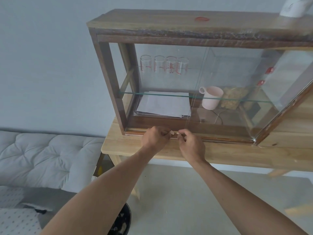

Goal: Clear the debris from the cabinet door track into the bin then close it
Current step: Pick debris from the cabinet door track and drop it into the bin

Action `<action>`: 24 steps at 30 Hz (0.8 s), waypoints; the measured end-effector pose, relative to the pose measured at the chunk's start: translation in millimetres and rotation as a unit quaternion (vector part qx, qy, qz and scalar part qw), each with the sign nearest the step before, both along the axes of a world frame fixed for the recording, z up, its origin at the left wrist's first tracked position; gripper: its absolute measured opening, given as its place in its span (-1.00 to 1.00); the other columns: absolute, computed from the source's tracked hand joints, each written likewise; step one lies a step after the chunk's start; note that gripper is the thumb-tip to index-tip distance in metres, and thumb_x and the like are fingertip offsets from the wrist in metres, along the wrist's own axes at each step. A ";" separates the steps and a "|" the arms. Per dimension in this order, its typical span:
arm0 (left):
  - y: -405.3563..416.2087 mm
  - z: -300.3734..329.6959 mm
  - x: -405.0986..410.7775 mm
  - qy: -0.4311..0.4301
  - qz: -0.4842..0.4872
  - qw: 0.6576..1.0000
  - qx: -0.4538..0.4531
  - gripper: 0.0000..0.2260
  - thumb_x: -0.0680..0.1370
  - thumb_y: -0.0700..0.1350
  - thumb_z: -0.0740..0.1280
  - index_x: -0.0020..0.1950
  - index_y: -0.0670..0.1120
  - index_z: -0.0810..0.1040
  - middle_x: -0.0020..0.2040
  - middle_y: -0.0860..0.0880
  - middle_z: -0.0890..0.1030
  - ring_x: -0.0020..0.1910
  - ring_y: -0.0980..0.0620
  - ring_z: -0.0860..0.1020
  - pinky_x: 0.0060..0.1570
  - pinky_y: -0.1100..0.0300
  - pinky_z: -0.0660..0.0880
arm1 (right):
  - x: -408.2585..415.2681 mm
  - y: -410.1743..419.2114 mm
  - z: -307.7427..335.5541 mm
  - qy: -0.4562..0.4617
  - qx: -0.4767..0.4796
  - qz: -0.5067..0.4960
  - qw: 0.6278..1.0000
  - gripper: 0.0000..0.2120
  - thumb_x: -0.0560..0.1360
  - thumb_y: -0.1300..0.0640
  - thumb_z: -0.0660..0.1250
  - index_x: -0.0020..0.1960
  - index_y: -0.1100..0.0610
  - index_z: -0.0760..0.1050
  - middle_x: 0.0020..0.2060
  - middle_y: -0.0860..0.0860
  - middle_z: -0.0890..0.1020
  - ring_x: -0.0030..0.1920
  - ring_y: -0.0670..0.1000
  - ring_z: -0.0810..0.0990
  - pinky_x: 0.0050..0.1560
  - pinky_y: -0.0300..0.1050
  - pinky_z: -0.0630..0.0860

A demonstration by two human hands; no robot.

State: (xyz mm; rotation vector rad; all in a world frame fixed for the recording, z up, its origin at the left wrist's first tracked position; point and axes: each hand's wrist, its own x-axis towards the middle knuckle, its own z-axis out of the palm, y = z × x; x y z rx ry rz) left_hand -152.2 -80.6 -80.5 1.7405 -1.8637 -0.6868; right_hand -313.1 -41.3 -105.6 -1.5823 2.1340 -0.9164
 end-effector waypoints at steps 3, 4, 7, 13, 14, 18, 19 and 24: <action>-2.0 -0.5 -1.6 0.016 0.014 1.000 0.016 -0.84 0.51 0.13 0.48 0.07 0.23 0.76 -0.04 0.13 0.77 0.04 0.03 0.69 -0.04 0.11 0.62 | 2.2 1.1 0.8 -0.009 -0.008 -0.001 1.000 -0.87 0.66 -0.02 0.38 0.16 -0.09 0.66 -0.20 -0.01 0.77 -0.10 0.17 0.73 -0.14 0.00 0.53; -2.2 -0.2 -2.0 0.020 0.017 0.999 0.021 -0.85 0.51 0.14 0.49 0.06 0.23 0.76 -0.05 0.13 0.76 0.03 0.03 0.69 -0.04 0.11 0.62 | 3.0 1.3 1.1 -0.012 -0.011 -0.002 1.000 -0.88 0.66 -0.01 0.38 0.16 -0.08 0.66 -0.20 -0.02 0.77 -0.10 0.17 0.73 -0.14 0.00 0.53; -2.6 -1.0 -1.8 0.030 0.017 0.999 0.018 -0.86 0.51 0.13 0.50 0.05 0.22 0.76 -0.07 0.12 0.76 0.00 0.03 0.69 -0.08 0.11 0.62 | 5.2 2.6 3.3 -0.023 -0.014 -0.001 1.000 -0.88 0.67 -0.01 0.37 0.15 -0.06 0.66 -0.21 -0.02 0.76 -0.12 0.16 0.72 -0.13 0.02 0.56; 2.7 -0.7 11.7 0.039 0.016 0.999 0.007 -0.87 0.52 0.12 0.50 0.04 0.17 0.77 -0.10 0.11 0.75 -0.03 0.01 0.69 -0.06 0.06 0.64 | 11.6 7.9 8.3 -0.072 -0.014 0.011 0.997 -0.88 0.67 -0.01 0.38 0.12 -0.03 0.66 -0.27 -0.04 0.73 -0.18 0.18 0.69 -0.12 0.09 0.60; 4.2 -0.7 16.6 0.040 0.017 0.999 0.002 -0.87 0.53 0.12 0.51 0.04 0.16 0.77 -0.10 0.12 0.75 -0.02 0.01 0.69 -0.05 0.06 0.64 | 14.5 8.9 8.5 -0.075 -0.013 0.016 0.997 -0.88 0.67 -0.01 0.38 0.12 -0.03 0.66 -0.30 -0.05 0.69 -0.22 0.17 0.66 -0.14 0.08 0.58; 12.4 0.7 41.0 0.038 0.033 0.999 -0.012 -0.88 0.53 0.10 0.51 0.02 0.12 0.78 -0.21 0.13 0.68 -0.09 0.00 0.66 -0.18 0.13 0.53 | 32.8 15.6 8.3 -0.099 -0.007 0.037 0.994 -0.87 0.67 -0.04 0.38 0.11 -0.03 0.67 -0.12 -0.02 0.81 -0.15 0.12 0.69 -0.08 0.05 0.60; 15.8 0.7 48.6 0.038 0.040 0.998 -0.014 -0.87 0.54 0.10 0.50 0.02 0.12 0.78 -0.23 0.13 0.66 -0.12 0.00 0.66 -0.22 0.16 0.46 | 38.7 17.0 7.8 -0.101 -0.007 0.039 0.994 -0.86 0.67 -0.05 0.38 0.11 -0.03 0.67 -0.06 -0.04 0.82 -0.09 0.10 0.72 -0.05 0.04 0.62; 36.8 -2.4 97.8 0.029 0.073 0.997 -0.017 -0.87 0.54 0.12 0.47 0.01 0.15 0.77 -0.18 0.11 0.72 -0.14 0.04 0.65 -0.19 0.16 0.54 | 76.9 23.2 4.8 -0.091 -0.001 0.076 0.993 -0.86 0.66 -0.08 0.38 0.08 -0.05 0.66 -0.26 -0.05 0.71 -0.27 0.08 0.61 -0.18 -0.01 0.54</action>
